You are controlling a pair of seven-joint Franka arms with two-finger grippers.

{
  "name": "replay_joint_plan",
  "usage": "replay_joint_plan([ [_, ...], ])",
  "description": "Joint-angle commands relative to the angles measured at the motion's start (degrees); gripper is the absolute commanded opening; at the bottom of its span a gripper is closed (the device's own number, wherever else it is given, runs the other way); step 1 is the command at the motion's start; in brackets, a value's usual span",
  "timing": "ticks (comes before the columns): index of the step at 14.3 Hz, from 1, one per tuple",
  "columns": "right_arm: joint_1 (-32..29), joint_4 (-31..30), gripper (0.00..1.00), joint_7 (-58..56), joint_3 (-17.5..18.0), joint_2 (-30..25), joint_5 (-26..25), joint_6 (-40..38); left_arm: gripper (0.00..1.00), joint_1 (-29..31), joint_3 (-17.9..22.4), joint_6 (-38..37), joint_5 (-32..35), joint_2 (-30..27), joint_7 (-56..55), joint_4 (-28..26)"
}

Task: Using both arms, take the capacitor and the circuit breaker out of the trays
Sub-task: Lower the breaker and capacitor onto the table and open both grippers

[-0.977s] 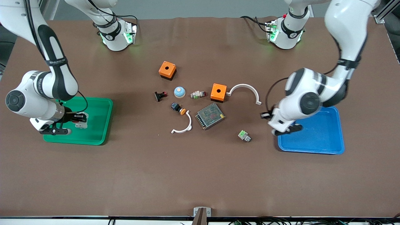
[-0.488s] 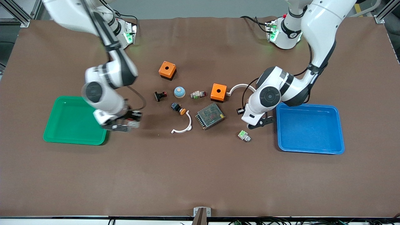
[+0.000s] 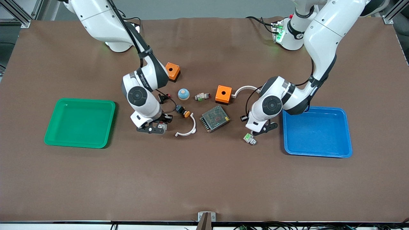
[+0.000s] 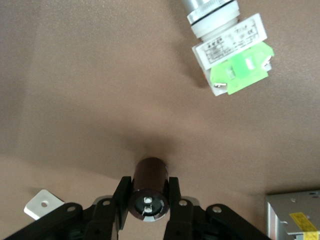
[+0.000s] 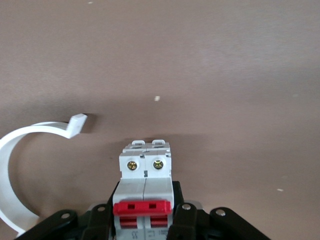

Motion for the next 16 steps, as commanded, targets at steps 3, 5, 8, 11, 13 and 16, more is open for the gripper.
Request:
replay_joint_plan([
  [3,2.4,2.3,0.00,2.6,-0.7,3.4,0.4,2.4,1.00,1.2,0.0,-1.3,1.4,-3.0,-1.1,1.3],
  [5,2.4,2.5,0.00,2.8,-0.6,3.5,0.4,2.3,1.00,2.1,0.0,-8.1,1.4,-5.7,-1.0,6.2],
  [8,2.8,3.6,0.05,3.1,-0.6,3.5,0.4,1.7,1.00,4.0,0.0,-16.5,1.5,-9.1,0.4,13.8],
  [11,1.9,5.0,1.00,3.1,-0.7,3.3,0.4,-0.9,1.00,8.9,0.0,-17.1,1.5,-12.9,9.7,16.1],
  [13,0.4,9.1,1.00,2.9,-0.8,2.9,0.4,-6.0,1.00,12.2,0.0,-17.4,1.5,-15.8,17.4,16.1],
  [16,-3.3,19.3,1.00,-2.1,-0.9,2.5,-0.3,-20.3,1.00,15.1,0.1,-22.1,1.4,-20.9,26.9,16.8],
])
